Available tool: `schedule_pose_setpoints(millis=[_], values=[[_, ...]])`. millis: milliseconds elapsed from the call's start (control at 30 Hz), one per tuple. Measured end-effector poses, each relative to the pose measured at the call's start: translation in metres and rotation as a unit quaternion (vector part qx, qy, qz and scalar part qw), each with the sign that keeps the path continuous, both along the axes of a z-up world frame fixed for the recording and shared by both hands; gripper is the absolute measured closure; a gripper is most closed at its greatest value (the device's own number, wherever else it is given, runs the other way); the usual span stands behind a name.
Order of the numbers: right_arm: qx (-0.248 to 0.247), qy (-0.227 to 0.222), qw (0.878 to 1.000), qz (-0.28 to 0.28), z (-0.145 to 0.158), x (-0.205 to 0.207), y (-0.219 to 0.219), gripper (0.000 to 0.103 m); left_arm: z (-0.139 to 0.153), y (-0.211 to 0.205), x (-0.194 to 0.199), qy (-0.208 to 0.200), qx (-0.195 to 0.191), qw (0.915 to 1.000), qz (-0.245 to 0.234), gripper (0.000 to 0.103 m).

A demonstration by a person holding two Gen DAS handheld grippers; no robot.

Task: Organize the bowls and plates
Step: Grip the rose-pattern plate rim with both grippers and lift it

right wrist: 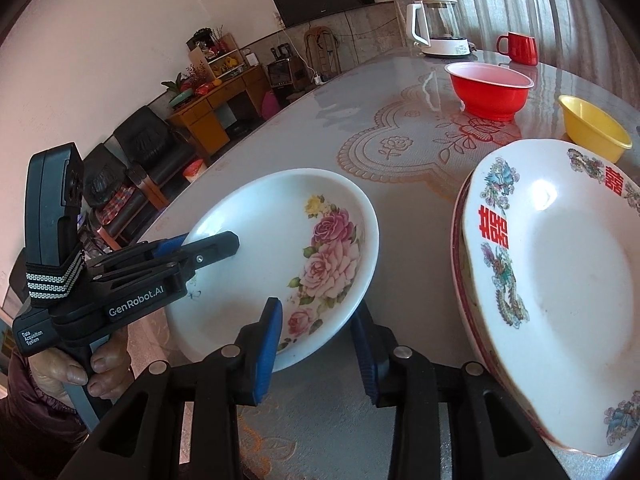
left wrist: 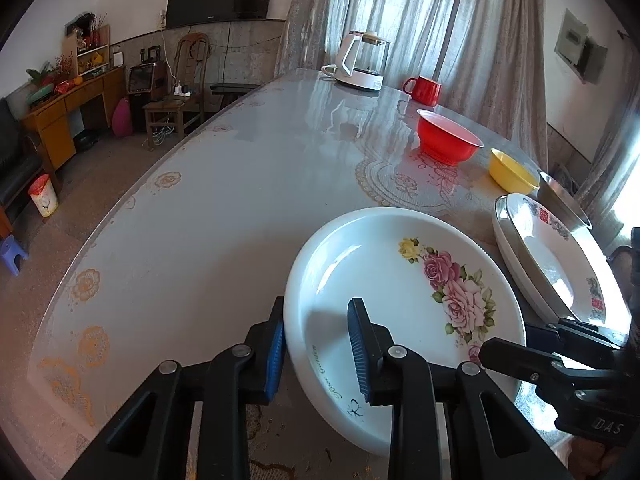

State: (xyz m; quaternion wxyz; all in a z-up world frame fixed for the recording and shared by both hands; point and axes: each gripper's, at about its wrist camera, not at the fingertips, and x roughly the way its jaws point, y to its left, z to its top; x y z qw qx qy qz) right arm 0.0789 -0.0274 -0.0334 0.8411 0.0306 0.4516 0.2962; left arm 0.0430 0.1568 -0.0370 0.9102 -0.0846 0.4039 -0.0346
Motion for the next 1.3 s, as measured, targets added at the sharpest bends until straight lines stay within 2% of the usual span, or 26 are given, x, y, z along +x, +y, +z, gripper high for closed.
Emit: schedule_pose_setpoints(millis=[100, 267, 400, 500, 567, 700, 833, 967, 1300], values=[[-0.006, -0.004, 1.0, -0.01, 0.0, 0.002, -0.003, 0.071, -0.001, 0.006, -0.008, -0.002, -0.038, 0.9993, -0.007, 0.077], [-0.015, -0.01, 1.0, -0.011, 0.001, 0.001, -0.003, 0.071, -0.001, 0.008, -0.01, -0.005, -0.046, 0.9989, -0.001, 0.078], [-0.019, 0.0, 1.0, -0.008, -0.001, 0.003, 0.001, 0.067, -0.002, 0.001, -0.009, -0.014, -0.012, 0.9998, 0.004, 0.078], [-0.026, -0.007, 1.0, -0.005, -0.002, 0.003, 0.005, 0.065, -0.002, -0.001, -0.007, -0.02, -0.006, 0.9998, 0.006, 0.073], [-0.027, -0.011, 1.0, -0.008, -0.002, 0.003, 0.004, 0.067, -0.002, 0.0, -0.008, -0.018, -0.009, 0.9998, 0.005, 0.073], [-0.024, -0.026, 0.999, -0.028, 0.001, 0.003, -0.003, 0.079, 0.0, 0.01, -0.013, -0.023, -0.055, 0.9982, 0.0, 0.075], [-0.007, -0.031, 0.999, -0.033, 0.008, 0.004, -0.01, 0.081, 0.001, 0.007, -0.015, -0.021, -0.06, 0.998, -0.002, 0.076], [0.004, -0.028, 0.999, -0.041, 0.01, 0.003, -0.016, 0.081, 0.006, 0.009, -0.017, -0.028, -0.09, 0.9956, -0.003, 0.077], [0.048, -0.035, 0.997, -0.052, 0.026, 0.0, -0.034, 0.083, 0.029, -0.003, -0.016, -0.058, -0.083, 0.9946, -0.024, 0.078]])
